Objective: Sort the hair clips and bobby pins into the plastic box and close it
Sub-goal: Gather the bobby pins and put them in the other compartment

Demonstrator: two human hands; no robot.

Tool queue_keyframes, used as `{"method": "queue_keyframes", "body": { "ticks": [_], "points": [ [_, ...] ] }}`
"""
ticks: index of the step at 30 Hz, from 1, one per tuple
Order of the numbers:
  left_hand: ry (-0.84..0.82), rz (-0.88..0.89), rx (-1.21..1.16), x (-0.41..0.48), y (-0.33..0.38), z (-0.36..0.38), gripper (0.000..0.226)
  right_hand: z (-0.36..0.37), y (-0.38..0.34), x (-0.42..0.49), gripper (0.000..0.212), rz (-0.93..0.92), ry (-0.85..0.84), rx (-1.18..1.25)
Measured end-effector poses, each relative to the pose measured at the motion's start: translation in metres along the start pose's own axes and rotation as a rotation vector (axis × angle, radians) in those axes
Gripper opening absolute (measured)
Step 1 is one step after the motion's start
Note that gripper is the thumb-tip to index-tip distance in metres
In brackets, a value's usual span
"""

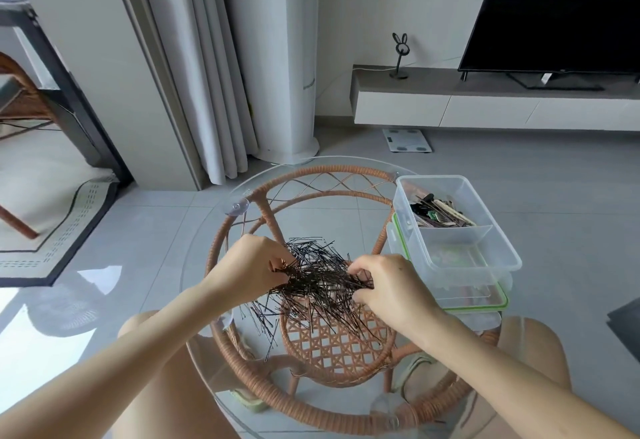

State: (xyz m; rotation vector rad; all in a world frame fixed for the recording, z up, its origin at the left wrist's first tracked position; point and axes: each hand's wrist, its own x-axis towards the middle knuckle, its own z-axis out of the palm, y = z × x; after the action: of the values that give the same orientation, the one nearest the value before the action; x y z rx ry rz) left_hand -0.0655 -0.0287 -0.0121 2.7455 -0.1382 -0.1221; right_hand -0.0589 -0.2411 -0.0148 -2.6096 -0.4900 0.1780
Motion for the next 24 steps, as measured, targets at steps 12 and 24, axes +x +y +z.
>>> {"method": "queue_keyframes", "body": {
  "ticks": [12,24],
  "points": [
    [0.082,-0.027,-0.050,0.003,0.012,-0.029,0.021,-0.037,-0.001,0.004,0.034,-0.015,0.069,0.067],
    [0.091,-0.037,-0.069,0.012,0.022,-0.043,0.027,-0.108,0.040,0.009,0.034,-0.010,0.173,0.167]
  ]
}}
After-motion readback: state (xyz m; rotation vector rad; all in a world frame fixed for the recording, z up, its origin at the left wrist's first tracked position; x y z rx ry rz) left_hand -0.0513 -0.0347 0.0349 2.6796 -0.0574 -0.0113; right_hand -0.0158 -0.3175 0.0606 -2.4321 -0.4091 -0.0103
